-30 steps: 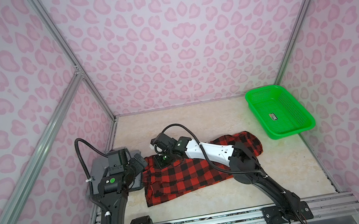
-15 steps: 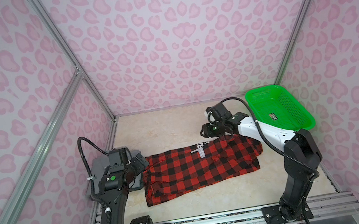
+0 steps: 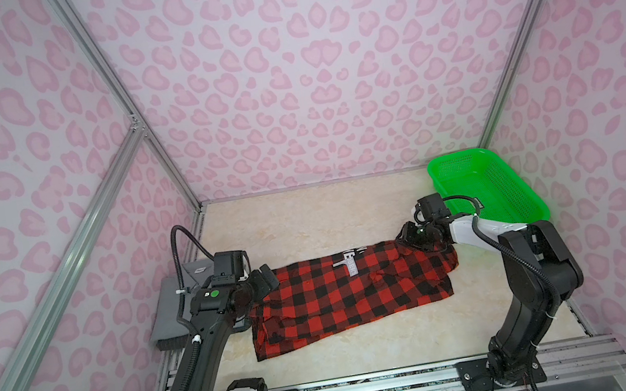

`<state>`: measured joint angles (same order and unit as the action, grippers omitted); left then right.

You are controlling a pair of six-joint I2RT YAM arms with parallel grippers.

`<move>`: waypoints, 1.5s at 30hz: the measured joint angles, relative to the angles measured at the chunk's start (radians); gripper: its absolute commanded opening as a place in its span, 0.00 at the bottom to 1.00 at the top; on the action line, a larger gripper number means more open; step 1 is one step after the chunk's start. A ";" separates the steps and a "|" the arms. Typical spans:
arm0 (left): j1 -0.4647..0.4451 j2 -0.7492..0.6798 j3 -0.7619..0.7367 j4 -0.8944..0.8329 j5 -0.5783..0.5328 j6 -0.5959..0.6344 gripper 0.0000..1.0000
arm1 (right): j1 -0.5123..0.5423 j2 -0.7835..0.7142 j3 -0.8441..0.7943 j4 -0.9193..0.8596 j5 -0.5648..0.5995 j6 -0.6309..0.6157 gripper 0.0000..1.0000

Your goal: Fold and stack the long sleeve shirts

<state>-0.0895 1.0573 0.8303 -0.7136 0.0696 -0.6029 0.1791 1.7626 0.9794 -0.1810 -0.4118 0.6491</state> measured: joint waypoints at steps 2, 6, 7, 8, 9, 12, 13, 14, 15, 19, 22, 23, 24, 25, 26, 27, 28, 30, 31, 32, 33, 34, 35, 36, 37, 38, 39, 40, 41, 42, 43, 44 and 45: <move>-0.016 0.015 -0.014 0.012 -0.011 -0.006 0.98 | -0.019 -0.014 -0.045 0.023 0.001 0.020 0.44; -0.047 0.038 -0.045 0.032 -0.014 -0.026 0.98 | -0.031 -0.063 -0.077 0.039 0.018 0.024 0.46; -0.055 0.042 -0.052 0.040 -0.014 -0.026 0.98 | -0.030 -0.085 -0.076 0.033 0.020 0.024 0.46; -0.061 0.046 -0.058 0.043 -0.014 -0.031 0.98 | -0.023 -0.109 -0.074 0.030 0.028 0.023 0.46; -0.068 0.051 -0.064 0.048 -0.016 -0.035 0.98 | -0.013 -0.137 -0.066 0.019 0.043 0.020 0.47; -0.088 0.065 -0.075 0.063 -0.017 -0.051 0.98 | 0.054 -0.207 -0.031 -0.004 0.068 0.000 0.47; -0.095 0.072 -0.076 0.068 -0.017 -0.054 0.98 | 0.081 -0.220 -0.018 -0.005 0.070 -0.007 0.46; -0.102 0.080 -0.076 0.077 -0.017 -0.060 0.98 | 0.108 -0.224 -0.008 -0.003 0.067 -0.010 0.46; -0.111 0.092 -0.075 0.087 -0.017 -0.063 0.98 | 0.139 -0.220 0.001 0.003 0.056 -0.010 0.46; -0.138 0.142 -0.072 0.111 -0.017 -0.071 0.98 | 0.280 -0.150 0.029 0.032 -0.011 -0.007 0.45; -0.143 0.177 -0.072 0.129 -0.018 -0.078 0.98 | 0.343 -0.098 0.029 0.065 -0.040 0.003 0.44; -0.145 0.188 -0.072 0.137 -0.018 -0.078 0.98 | 0.346 -0.081 0.024 0.075 -0.035 0.014 0.43; -0.146 0.193 -0.075 0.143 -0.018 -0.078 0.98 | 0.344 -0.064 0.016 0.082 -0.018 0.020 0.43; -0.147 0.196 -0.081 0.151 -0.018 -0.079 0.98 | 0.340 -0.054 0.005 0.086 -0.005 0.023 0.43; -0.148 0.198 -0.089 0.158 -0.018 -0.083 0.98 | 0.331 -0.045 -0.010 0.085 0.002 0.026 0.43; -0.150 0.199 -0.098 0.164 -0.018 -0.085 0.98 | 0.318 -0.037 -0.027 0.089 0.007 0.032 0.43; -0.153 0.202 -0.106 0.169 -0.018 -0.085 0.98 | 0.307 -0.032 -0.041 0.095 0.018 0.033 0.43; -0.158 0.211 -0.123 0.179 -0.018 -0.092 0.98 | 0.271 -0.013 -0.071 0.109 0.042 0.039 0.43; -0.161 0.216 -0.127 0.185 -0.018 -0.096 0.98 | 0.257 -0.005 -0.079 0.122 0.034 0.040 0.43; -0.163 0.223 -0.133 0.190 -0.018 -0.097 0.98 | 0.246 -0.001 -0.084 0.141 0.033 0.037 0.44; -0.166 0.229 -0.136 0.193 -0.018 -0.097 0.98 | 0.239 0.003 -0.089 0.164 0.036 0.031 0.44; -0.168 0.233 -0.140 0.196 -0.018 -0.104 0.98 | 0.235 0.007 -0.090 0.180 0.037 0.022 0.44; -0.172 0.235 -0.144 0.200 -0.018 -0.103 0.98 | 0.229 0.008 -0.091 0.192 0.037 0.014 0.45; -0.173 0.237 -0.148 0.203 -0.018 -0.103 0.98 | 0.226 0.005 -0.091 0.193 0.036 0.005 0.45; -0.174 0.237 -0.152 0.207 -0.018 -0.103 0.98 | 0.224 -0.001 -0.090 0.188 0.038 -0.004 0.46; -0.175 0.237 -0.155 0.212 -0.018 -0.104 0.98 | 0.224 -0.020 -0.091 0.174 0.049 -0.012 0.46; -0.175 0.237 -0.159 0.215 -0.018 -0.104 0.98 | 0.225 -0.047 -0.091 0.159 0.047 -0.018 0.46; -0.175 0.237 -0.163 0.216 -0.020 -0.104 0.98 | 0.230 -0.079 -0.090 0.153 0.048 -0.021 0.46; -0.175 0.237 -0.167 0.216 -0.023 -0.104 0.98 | 0.239 -0.104 -0.088 0.146 0.048 -0.023 0.46; -0.177 0.237 -0.170 0.215 -0.023 -0.104 0.98 | 0.260 -0.138 -0.082 0.140 0.045 -0.024 0.46; -0.177 0.237 -0.173 0.217 -0.024 -0.104 0.98 | 0.286 -0.166 -0.078 0.133 0.045 -0.024 0.46; -0.177 0.237 -0.176 0.219 -0.025 -0.105 0.98 | 0.312 -0.188 -0.074 0.126 0.048 -0.025 0.46; -0.177 0.237 -0.179 0.222 -0.025 -0.108 0.98 | 0.341 -0.205 -0.072 0.116 0.057 -0.025 0.46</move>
<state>-0.2665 1.2938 0.6514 -0.4919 0.0444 -0.7105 0.5201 1.5574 0.9070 -0.0654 -0.3550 0.6243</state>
